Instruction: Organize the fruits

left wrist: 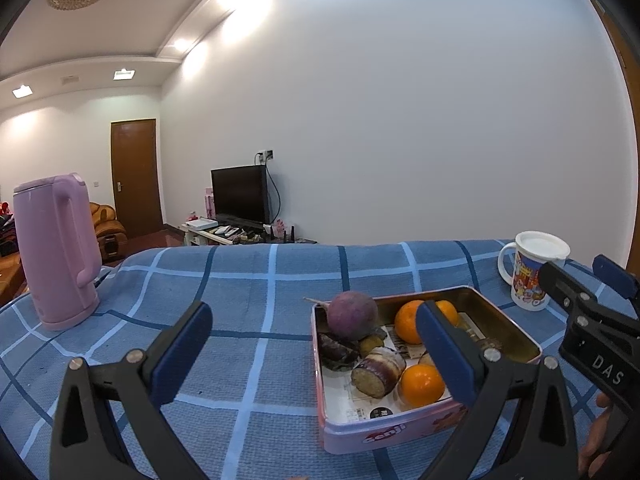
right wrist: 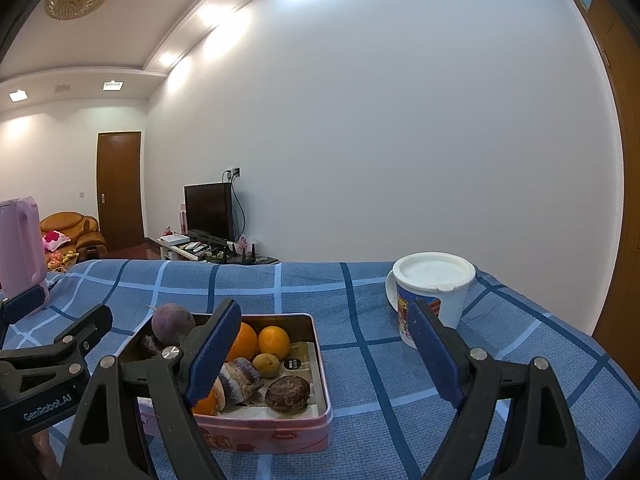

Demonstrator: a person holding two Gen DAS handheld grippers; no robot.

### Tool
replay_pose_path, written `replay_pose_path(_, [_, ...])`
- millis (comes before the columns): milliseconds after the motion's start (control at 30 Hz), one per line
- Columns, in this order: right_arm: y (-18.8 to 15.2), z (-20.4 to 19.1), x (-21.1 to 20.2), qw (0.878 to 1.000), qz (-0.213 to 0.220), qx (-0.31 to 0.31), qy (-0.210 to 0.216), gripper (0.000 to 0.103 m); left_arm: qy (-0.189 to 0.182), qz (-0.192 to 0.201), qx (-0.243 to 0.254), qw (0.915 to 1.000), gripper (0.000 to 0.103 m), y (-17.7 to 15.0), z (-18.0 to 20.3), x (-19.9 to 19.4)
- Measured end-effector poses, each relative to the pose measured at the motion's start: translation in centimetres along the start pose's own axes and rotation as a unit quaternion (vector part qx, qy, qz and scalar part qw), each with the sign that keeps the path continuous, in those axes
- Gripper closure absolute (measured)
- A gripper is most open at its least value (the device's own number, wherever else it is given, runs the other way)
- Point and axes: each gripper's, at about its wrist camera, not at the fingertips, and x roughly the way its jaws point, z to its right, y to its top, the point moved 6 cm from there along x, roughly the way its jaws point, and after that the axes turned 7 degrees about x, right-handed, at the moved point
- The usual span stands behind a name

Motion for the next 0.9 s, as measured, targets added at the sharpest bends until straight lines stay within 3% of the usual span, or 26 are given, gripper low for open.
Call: replay_pose_path(900, [0.12, -0.15, -0.07, 1.0, 0.003, -0.003, 0.0, 0.017, 0.013, -0.003, 0.006, 0.9999, 0.0, -0.14, -0.21, 0.09])
